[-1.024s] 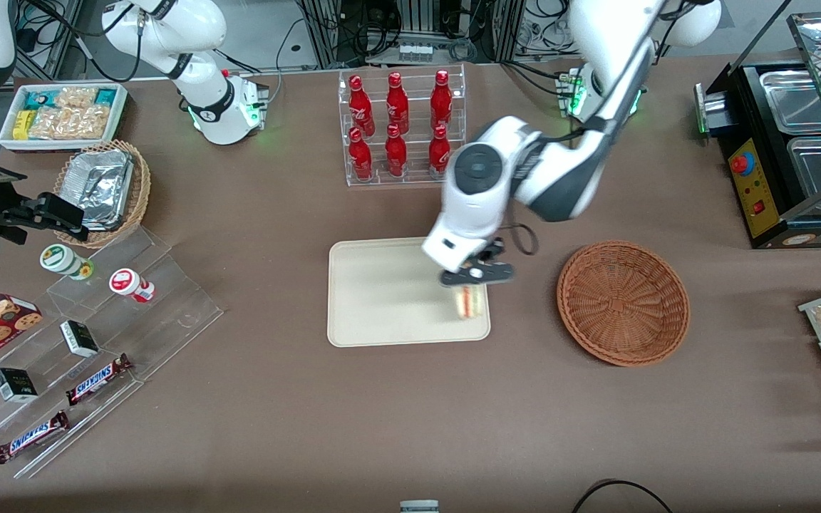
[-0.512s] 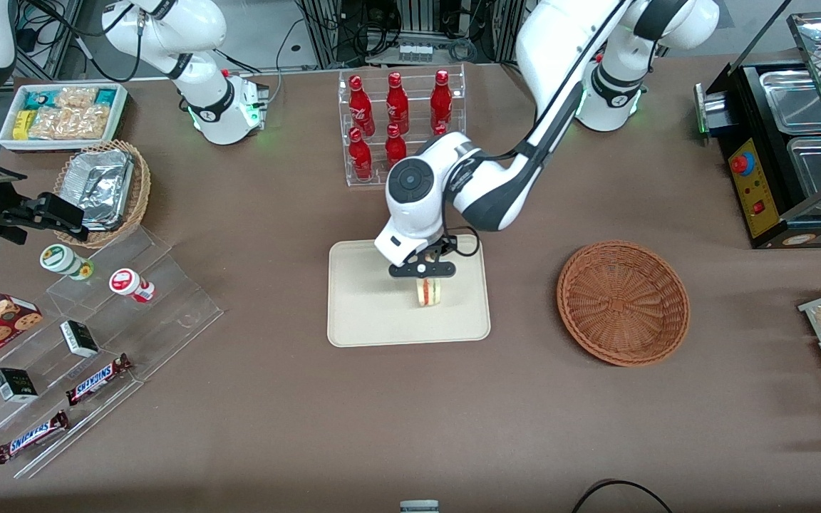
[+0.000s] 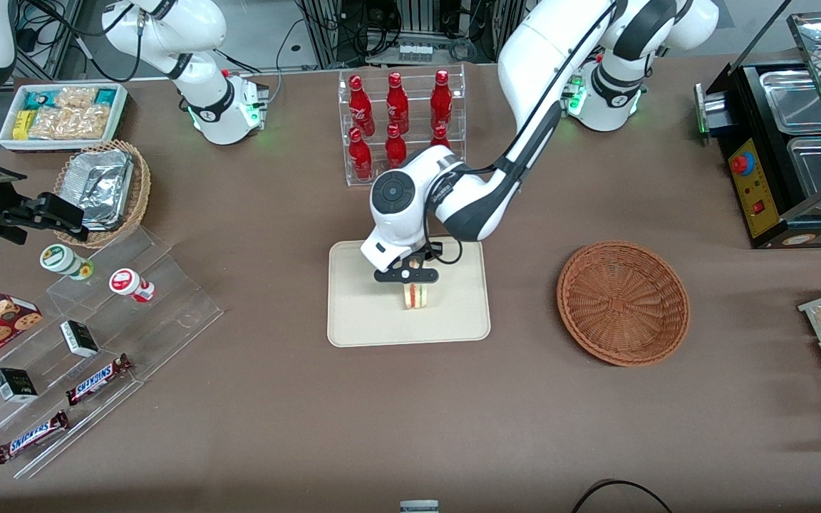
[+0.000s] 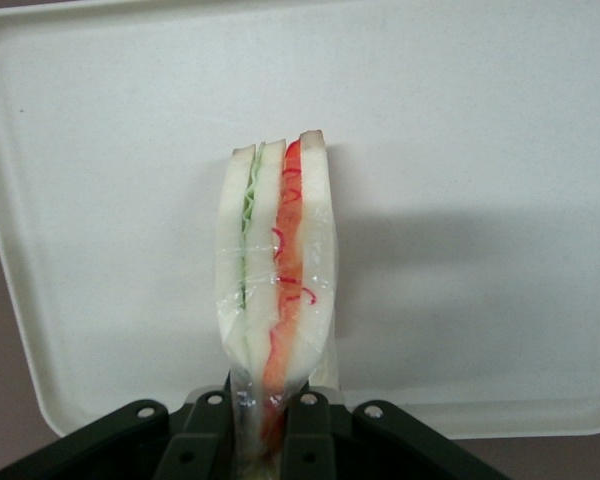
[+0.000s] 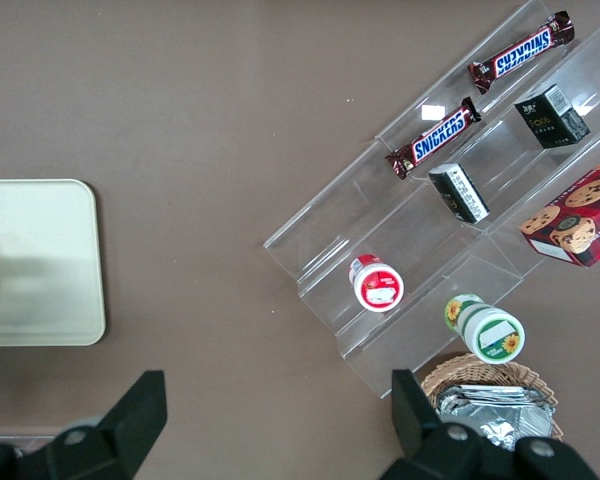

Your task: Place sandwich from basket to tray

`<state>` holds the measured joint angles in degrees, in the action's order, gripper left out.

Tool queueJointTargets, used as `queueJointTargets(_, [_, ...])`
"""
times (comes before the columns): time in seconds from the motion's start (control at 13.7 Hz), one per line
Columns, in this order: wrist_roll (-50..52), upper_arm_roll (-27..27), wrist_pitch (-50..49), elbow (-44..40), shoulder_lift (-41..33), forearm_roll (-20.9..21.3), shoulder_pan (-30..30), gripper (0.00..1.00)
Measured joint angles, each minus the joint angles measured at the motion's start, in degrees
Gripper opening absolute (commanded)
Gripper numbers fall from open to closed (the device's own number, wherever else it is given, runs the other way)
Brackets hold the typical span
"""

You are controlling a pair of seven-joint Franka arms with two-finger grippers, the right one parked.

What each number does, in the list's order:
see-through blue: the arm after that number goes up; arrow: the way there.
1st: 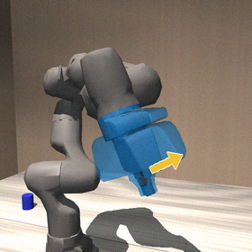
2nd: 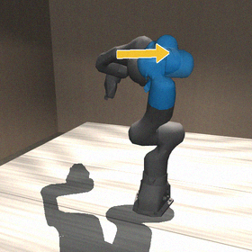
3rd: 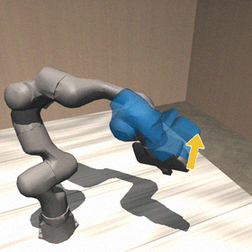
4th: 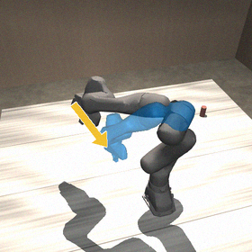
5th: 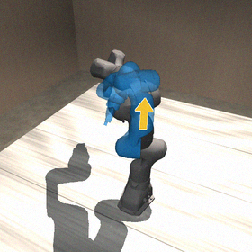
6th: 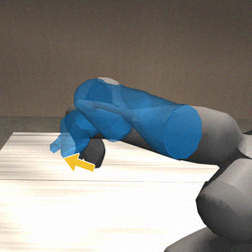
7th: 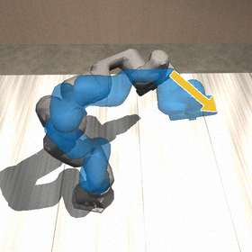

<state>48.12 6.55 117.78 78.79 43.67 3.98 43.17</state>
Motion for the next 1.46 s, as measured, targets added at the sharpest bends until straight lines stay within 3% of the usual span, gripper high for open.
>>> queueJointTargets(0.22, [0.74,-0.02,1.97,-0.64,1.26,0.00,0.12,0.00])
queueJointTargets(0.29, [0.83,-0.01,2.77,-0.66,1.65,0.00,0.32,0.06])
queueJointTargets(0.44, [1.14,-0.03,3.29,-0.78,2.42,0.02,0.89,0.82])
queueJointTargets(0.51, [1.25,-0.09,3.37,-0.98,2.58,0.10,1.08,0.99])
queueJointTargets(0.95, [1.29,-0.73,0.29,-2.57,1.09,0.25,1.01,1.00])
queueJointTargets(1.46, [1.61,-1.63,-12.49,-3.15,-10.85,0.24,-3.67,1.00])
